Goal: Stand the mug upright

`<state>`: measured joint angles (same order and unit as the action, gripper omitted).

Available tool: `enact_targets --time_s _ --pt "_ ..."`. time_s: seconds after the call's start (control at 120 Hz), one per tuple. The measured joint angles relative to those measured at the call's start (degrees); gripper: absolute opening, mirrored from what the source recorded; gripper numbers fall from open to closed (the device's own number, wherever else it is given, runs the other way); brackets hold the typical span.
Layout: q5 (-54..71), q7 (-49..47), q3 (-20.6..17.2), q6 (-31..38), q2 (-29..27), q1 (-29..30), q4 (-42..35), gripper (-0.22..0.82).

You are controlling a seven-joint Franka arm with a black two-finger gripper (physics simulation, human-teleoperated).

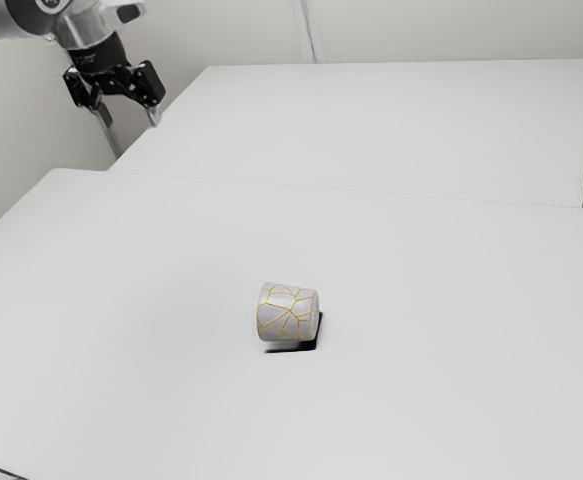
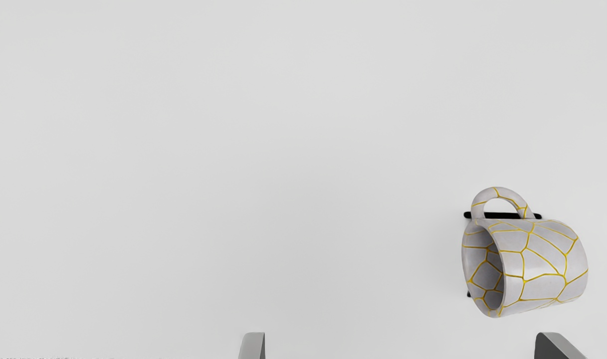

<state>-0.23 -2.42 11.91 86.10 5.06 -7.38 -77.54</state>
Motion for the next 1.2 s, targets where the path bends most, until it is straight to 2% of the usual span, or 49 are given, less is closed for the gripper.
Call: enact_targets --time_s 0.142,0.275,0.483,0.667,0.833,0.942,1.092,1.2 --pt "-3.2 0.9 0.4 -1.7 0.2 -0.2 -2.3 0.59" --pt "-8.4 2.2 2.0 0.7 -2.8 0.8 -13.6 0.59" --pt "-26.5 8.4 4.3 12.0 -8.4 4.5 -39.1 0.59" --pt "-44.8 19.1 4.4 21.3 -8.0 6.2 -51.6 0.59" --pt "-61.5 30.7 4.7 24.2 -7.6 5.3 -58.4 0.59" --pt "-68.7 37.5 4.8 24.5 -6.6 5.5 -60.1 0.59" --pt "-77.3 45.5 4.7 23.7 -1.6 6.0 -60.7 0.59" --pt "-82.4 50.2 4.6 22.7 1.5 4.3 -60.8 0.59"
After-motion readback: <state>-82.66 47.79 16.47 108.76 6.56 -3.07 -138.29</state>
